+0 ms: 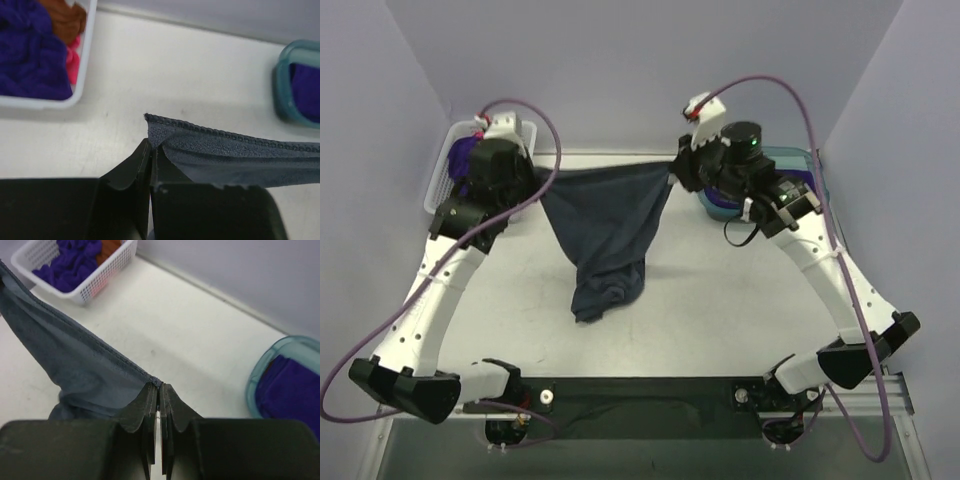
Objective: Fold and stack the towels
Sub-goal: Flatten out the crumpled towel
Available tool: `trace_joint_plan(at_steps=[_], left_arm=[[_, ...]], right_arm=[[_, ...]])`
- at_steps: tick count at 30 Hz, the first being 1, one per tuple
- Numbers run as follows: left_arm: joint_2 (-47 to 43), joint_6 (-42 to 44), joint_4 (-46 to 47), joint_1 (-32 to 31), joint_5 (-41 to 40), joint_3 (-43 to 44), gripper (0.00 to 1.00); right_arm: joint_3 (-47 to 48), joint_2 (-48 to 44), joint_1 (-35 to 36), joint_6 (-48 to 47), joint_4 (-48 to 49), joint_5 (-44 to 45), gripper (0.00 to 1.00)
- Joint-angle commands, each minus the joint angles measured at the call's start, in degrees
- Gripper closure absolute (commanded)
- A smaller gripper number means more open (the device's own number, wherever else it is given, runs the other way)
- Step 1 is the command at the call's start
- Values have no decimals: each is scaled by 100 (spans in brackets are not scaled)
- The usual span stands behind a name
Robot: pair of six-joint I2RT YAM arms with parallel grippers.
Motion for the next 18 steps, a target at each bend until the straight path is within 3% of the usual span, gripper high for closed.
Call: trace_joint_plan(at_steps=[1, 9, 18], left_arm=[[104, 448, 320, 66, -231, 1422, 100], [-27, 1318, 557, 39, 120, 3482, 100], [-1115, 1591, 592, -5, 1095, 3949, 100]], right_arm=[[943, -133, -173, -512, -246, 486, 100], [2675, -440, -200, -952, -282, 259, 100], [2711, -1433, -192, -777, -238, -664, 100]])
